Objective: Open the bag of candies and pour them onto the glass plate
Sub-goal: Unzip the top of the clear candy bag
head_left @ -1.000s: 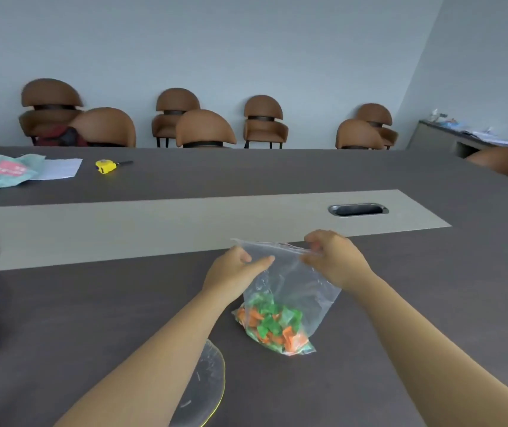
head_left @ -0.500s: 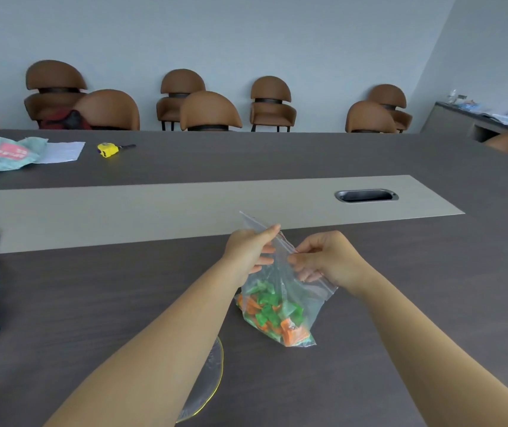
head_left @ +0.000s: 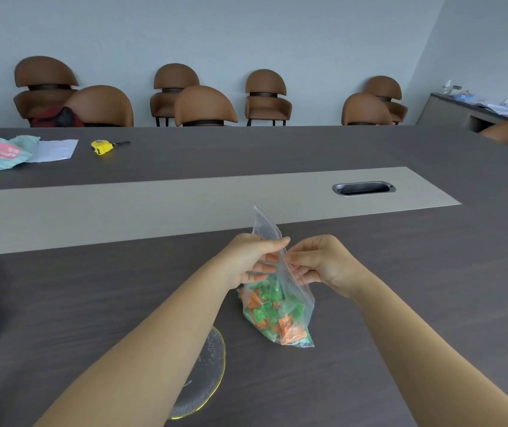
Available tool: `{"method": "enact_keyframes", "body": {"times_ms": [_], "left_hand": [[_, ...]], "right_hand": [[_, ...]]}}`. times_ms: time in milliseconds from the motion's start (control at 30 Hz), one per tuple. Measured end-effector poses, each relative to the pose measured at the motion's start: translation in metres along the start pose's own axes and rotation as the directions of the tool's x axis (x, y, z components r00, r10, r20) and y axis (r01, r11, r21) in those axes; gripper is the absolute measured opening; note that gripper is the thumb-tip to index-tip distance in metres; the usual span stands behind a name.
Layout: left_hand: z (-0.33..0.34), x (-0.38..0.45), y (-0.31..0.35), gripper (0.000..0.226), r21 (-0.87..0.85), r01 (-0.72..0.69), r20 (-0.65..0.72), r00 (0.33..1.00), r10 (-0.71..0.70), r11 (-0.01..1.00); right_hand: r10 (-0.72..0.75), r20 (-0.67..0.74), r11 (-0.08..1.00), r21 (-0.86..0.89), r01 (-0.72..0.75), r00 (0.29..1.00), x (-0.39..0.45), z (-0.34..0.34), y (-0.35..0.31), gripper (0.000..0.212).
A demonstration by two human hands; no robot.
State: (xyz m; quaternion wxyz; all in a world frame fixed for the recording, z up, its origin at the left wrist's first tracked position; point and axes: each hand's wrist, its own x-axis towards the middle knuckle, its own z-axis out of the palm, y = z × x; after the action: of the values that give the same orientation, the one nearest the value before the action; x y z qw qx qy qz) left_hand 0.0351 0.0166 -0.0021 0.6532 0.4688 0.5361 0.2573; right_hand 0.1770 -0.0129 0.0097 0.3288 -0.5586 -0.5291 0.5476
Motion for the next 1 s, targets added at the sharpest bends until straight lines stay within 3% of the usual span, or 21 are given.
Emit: {"method": "enact_keyframes", "body": {"times_ms": [133, 367, 667, 767, 900, 1000], "left_hand": [[0.000, -0.003, -0.001, 0.009, -0.019, -0.028, 0.035, 0.999, 0.029, 0.999], [0.001, -0.002, -0.006, 0.016, -0.125, -0.055, 0.037, 0.998, 0.060, 0.991], [0.002, 0.004, -0.012, 0.022, -0.073, -0.065, 0.112, 0.991, 0.073, 0.995], [0.007, 0.006, -0.014, 0.024, -0.150, -0.049, 0.148, 0.986, 0.071, 0.987], [0.013, 0.008, -0.013, 0.027, -0.336, -0.072, 0.146, 0.981, 0.127, 0.939], [0.012, 0.009, -0.011, 0.028, -0.352, -0.080, 0.126, 0.983, 0.132, 0.932]], "right_hand": [[-0.015, 0.010, 0.997, 0.071, 0.015, 1.000, 0.000, 0.001, 0.005, 0.018], [0.012, 0.039, 0.985, 0.172, -0.019, 0.999, -0.002, 0.000, 0.015, 0.021], [-0.023, -0.048, 0.999, -0.036, 0.022, 0.999, -0.002, -0.003, 0.014, 0.018], [-0.049, -0.013, 0.998, 0.036, 0.050, 0.999, -0.001, -0.004, 0.016, 0.018], [-0.093, -0.042, 0.960, 0.261, 0.101, 0.995, 0.002, -0.004, 0.022, 0.023], [-0.081, -0.088, 0.925, 0.363, 0.107, 0.993, 0.005, -0.006, 0.025, 0.027]]}}
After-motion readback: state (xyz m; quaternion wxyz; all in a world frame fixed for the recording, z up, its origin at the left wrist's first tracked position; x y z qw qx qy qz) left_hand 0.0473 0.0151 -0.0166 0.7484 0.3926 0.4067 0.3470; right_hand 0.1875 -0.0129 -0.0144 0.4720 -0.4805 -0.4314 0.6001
